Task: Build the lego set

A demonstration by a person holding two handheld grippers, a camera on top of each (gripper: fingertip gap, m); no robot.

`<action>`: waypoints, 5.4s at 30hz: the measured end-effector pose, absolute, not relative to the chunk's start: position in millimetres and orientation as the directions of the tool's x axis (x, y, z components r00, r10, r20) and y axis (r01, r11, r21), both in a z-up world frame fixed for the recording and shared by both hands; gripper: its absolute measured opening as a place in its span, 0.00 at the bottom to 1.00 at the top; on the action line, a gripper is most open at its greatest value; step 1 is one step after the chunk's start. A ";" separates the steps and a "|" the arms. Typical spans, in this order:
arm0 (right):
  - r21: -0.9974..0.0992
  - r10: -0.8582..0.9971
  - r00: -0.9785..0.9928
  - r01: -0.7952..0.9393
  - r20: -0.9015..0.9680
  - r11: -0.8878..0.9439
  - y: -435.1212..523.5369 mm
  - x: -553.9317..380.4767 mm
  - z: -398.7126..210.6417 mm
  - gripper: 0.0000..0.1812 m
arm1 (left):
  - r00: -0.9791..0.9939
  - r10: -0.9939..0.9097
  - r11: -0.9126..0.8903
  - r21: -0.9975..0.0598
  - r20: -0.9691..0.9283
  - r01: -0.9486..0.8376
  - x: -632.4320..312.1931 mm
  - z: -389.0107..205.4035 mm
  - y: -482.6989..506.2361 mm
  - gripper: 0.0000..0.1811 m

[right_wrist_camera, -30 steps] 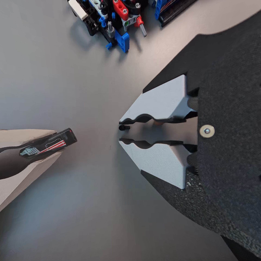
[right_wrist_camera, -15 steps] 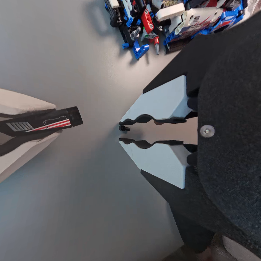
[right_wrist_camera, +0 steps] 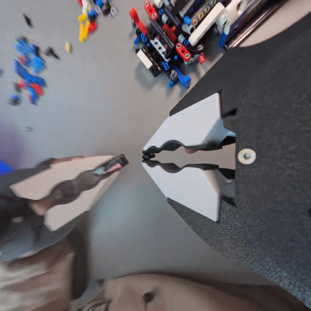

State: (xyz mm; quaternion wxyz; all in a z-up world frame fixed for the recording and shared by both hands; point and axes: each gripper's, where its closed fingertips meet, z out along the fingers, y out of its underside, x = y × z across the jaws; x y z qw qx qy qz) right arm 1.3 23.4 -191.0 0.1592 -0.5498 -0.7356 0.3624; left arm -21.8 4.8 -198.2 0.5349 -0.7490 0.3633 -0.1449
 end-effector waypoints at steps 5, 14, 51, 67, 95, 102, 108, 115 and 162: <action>-0.834 0.801 -0.235 0.176 -0.551 -0.522 47.6 -2.8 -126.6 0.03 | 0.710 -0.701 -0.112 -0.974 -0.064 -0.199 -9.3 -168.8 2.4 0.06; -0.497 0.521 -0.297 -0.157 -0.800 -0.853 39.2 -12.3 -111.4 0.03 | 0.834 -0.545 0.045 -0.996 -0.084 -0.072 -16.4 -129.0 5.7 0.06; -0.331 0.436 -0.377 -0.312 -0.817 -0.890 21.9 -7.8 -86.6 0.03 | 0.803 -0.218 0.312 -0.819 -0.555 -0.482 -14.4 -101.5 3.1 0.06; -0.394 0.483 -0.314 -0.308 -0.817 -0.866 18.9 -12.4 -92.1 0.03 | 0.828 -0.258 0.297 -0.856 -0.497 -0.422 -18.8 -104.3 1.7 0.06; -0.617 0.644 -0.180 -0.188 -0.743 -0.764 18.5 -14.9 -109.6 0.04 | 0.837 -0.382 0.176 -0.920 -0.392 -0.351 -20.6 -122.2 5.0 0.06; -0.618 0.642 -0.168 -0.173 -0.748 -0.767 19.9 -16.1 -113.3 0.03 | 0.861 -0.392 0.125 -0.946 -0.325 -0.300 -21.0 -128.2 7.5 0.06; -0.599 0.614 -0.186 -0.139 -0.767 -0.789 19.0 -16.8 -118.2 0.04 | 0.859 -0.395 0.116 -0.945 -0.326 -0.305 -20.1 -129.6 7.2 0.06; -0.607 0.623 -0.192 -0.140 -0.758 -0.782 15.7 -17.1 -116.9 0.04 | 0.858 -0.398 0.087 -0.944 -0.325 -0.317 -21.1 -134.9 8.6 0.06; -0.977 0.855 -0.509 0.117 0.098 0.181 -42.2 20.1 -141.3 0.03 | 0.469 -0.881 -0.034 -0.977 -0.071 -0.212 24.2 -150.7 -41.6 0.03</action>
